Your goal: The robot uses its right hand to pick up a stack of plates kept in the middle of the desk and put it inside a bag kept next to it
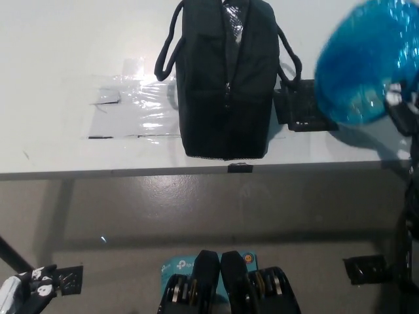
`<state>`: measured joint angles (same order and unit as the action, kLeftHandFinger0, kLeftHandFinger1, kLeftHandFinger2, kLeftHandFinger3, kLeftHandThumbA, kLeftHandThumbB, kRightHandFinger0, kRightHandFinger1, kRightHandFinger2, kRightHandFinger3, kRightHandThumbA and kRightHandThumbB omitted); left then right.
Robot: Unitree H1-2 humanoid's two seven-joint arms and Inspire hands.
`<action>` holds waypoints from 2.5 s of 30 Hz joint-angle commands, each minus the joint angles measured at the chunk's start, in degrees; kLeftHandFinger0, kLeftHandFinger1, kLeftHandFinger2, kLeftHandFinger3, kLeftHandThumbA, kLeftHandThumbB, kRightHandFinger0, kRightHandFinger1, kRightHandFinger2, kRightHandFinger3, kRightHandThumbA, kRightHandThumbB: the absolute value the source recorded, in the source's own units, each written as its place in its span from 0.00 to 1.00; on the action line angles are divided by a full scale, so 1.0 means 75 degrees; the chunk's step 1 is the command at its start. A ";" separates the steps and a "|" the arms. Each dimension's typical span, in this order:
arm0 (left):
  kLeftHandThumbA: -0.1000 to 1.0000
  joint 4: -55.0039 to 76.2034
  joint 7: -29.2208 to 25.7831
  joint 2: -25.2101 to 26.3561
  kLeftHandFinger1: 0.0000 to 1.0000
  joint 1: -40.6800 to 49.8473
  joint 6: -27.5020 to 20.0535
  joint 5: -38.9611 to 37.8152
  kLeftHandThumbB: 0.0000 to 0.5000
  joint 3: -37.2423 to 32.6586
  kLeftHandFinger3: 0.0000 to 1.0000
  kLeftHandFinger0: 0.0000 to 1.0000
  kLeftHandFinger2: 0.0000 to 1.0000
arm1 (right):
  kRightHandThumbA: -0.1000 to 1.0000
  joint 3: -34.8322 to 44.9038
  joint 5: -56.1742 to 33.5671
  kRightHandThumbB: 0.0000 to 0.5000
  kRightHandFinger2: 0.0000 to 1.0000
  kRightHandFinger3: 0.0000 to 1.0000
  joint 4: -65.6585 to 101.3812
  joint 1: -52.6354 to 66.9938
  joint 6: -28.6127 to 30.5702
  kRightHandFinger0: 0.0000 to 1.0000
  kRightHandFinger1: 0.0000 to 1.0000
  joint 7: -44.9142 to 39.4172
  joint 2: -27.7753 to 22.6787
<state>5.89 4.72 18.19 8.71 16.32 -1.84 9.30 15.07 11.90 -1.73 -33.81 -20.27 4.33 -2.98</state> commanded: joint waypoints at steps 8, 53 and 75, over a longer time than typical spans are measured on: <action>0.13 0.0333 0.0038 0.0290 0.68 -0.0017 -0.0128 0.0396 0.00 -0.0139 0.79 0.65 0.79 | 0.00 -0.0308 -0.2222 0.50 0.16 0.00 0.1287 -0.2843 -0.0888 0.00 0.00 -0.0514 0.0160; 0.10 0.0508 0.0151 0.0362 0.69 0.0252 -0.0260 0.0463 0.01 -0.0256 0.79 0.62 0.78 | 0.00 -0.2802 0.2652 0.57 0.01 0.00 0.1004 -0.2980 -0.0888 0.00 0.00 -0.0925 -0.0667; 0.16 0.0549 0.0125 0.0308 0.68 0.0444 -0.0358 0.0487 0.04 -0.0363 0.81 0.61 0.79 | 0.00 -0.3074 0.3850 0.39 0.19 0.35 -0.0520 -0.2368 -0.0605 0.00 0.00 -0.0034 -0.0592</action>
<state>7.97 4.79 19.60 10.61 15.95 1.36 6.66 -7.00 37.18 -5.07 -48.74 -27.41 -0.66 -5.40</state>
